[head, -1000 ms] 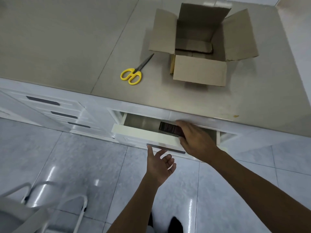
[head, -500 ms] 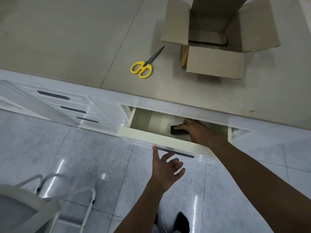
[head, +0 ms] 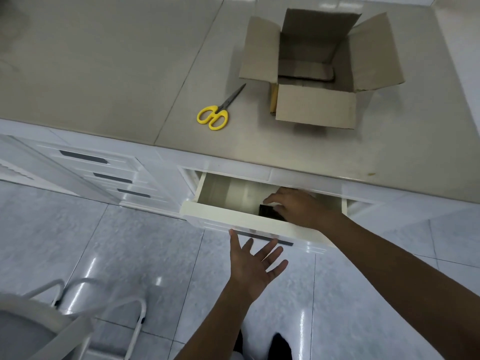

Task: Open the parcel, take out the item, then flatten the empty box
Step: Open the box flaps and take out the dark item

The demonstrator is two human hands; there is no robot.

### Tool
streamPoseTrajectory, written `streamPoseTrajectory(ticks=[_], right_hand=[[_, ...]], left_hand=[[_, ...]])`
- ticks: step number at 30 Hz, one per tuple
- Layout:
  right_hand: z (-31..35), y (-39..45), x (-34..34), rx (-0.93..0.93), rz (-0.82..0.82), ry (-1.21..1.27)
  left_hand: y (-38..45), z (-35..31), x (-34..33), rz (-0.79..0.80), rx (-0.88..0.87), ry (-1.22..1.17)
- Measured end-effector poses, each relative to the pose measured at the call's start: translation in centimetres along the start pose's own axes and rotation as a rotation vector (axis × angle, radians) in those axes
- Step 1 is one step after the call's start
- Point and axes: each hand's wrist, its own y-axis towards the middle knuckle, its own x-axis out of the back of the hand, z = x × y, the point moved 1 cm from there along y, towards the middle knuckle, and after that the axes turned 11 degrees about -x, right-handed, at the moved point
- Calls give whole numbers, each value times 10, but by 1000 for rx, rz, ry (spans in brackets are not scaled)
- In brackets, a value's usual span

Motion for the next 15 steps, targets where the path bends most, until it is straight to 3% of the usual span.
streamPoseTrajectory(ticks=[2, 4, 6, 9, 11, 15], right_hand=[[21, -17, 22, 146, -157, -130], [41, -35, 46, 286, -421, -200], [55, -49, 67, 324, -647, -168], [64, -66, 79, 291, -809, -240], [61, -70, 79, 198, -824, -268], [39, -80, 90, -78, -485, -258]], left_hand=[[-9, 1, -8, -10, -29, -47], [-20, 2, -19, 20, -52, -90], [-32, 2, -32, 53, -69, -111], [-45, 0, -48, 48, -66, -119], [-48, -3, -53, 26, -64, -115], [-54, -3, -63, -18, -87, -96]])
